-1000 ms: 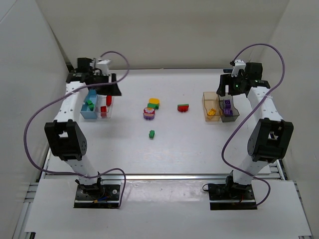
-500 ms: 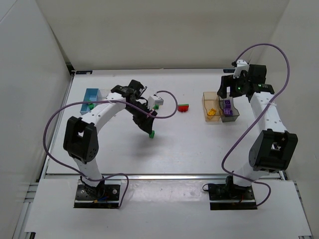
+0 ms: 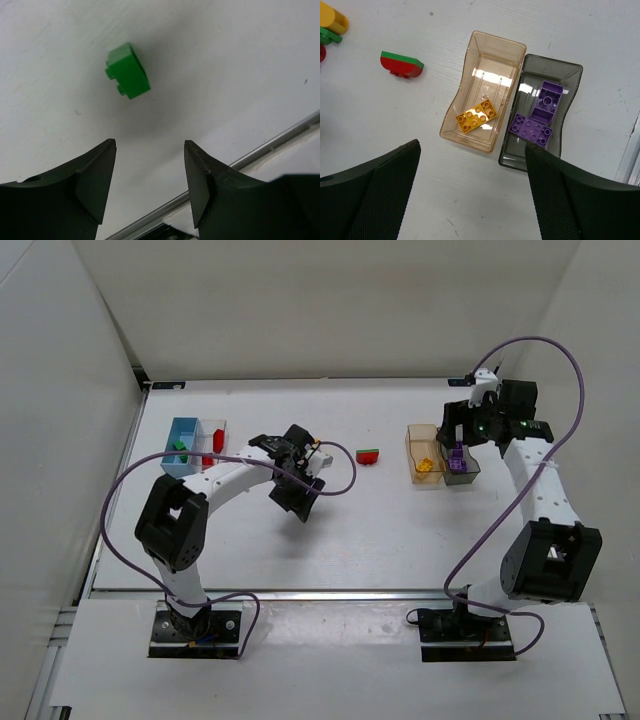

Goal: Sort the legos into containers by color

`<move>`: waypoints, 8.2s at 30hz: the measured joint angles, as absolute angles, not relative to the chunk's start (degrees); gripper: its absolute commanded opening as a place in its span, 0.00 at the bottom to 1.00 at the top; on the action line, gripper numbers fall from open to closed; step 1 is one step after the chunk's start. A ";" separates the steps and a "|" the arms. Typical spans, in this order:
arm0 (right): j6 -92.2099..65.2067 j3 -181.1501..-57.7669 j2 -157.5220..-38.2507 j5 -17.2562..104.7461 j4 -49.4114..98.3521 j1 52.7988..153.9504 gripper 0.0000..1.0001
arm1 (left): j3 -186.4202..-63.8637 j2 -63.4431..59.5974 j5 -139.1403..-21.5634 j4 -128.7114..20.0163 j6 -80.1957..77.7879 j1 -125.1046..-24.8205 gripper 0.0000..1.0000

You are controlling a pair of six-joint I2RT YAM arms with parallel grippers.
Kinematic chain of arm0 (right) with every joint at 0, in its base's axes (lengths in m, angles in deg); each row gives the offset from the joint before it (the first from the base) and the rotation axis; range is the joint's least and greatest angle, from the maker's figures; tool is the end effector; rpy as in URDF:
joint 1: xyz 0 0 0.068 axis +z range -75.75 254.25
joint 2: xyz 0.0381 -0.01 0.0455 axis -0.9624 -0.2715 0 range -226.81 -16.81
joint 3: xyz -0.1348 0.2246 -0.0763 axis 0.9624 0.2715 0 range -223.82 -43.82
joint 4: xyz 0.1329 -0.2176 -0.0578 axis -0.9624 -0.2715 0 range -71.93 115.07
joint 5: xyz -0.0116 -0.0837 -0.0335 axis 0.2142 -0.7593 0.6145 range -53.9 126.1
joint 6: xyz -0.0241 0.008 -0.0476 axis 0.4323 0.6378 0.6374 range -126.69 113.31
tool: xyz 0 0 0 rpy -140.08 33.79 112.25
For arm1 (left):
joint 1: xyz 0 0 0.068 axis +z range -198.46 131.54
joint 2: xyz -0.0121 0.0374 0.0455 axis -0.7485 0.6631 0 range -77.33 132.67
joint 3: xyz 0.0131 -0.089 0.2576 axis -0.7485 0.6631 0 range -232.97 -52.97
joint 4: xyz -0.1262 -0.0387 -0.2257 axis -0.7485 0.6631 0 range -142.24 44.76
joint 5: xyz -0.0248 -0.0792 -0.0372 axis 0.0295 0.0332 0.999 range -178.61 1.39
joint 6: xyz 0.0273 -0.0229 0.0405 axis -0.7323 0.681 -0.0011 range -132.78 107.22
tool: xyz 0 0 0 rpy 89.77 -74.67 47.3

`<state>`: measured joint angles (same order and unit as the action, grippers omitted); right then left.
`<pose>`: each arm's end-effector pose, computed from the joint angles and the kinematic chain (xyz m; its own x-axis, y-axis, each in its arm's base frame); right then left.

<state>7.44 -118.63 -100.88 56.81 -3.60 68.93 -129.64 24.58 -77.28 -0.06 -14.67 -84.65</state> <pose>0.3286 -0.0178 0.3299 -0.5470 -0.1784 -0.8179 -0.3345 0.9422 0.0183 0.2745 -0.2097 0.2154 -0.7672 0.6011 -0.2239 0.6390 0.7467 -0.1846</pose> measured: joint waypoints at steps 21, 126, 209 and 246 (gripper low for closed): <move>8.41 -116.12 -97.99 56.84 -3.97 68.69 0.88 | -133.05 31.38 -80.54 -4.80 -4.12 -84.60 0.62; 53.91 -154.89 -145.97 65.71 -21.63 90.43 0.94 | -156.69 29.80 -32.87 13.05 -27.24 -45.44 0.75; 81.19 -135.07 -116.92 76.75 -15.71 112.20 0.08 | -144.70 32.43 -15.25 6.80 -14.17 -60.78 0.68; 82.02 -136.62 -117.58 74.47 -18.48 116.51 0.08 | -149.15 32.40 -16.65 16.40 -25.10 -61.78 0.75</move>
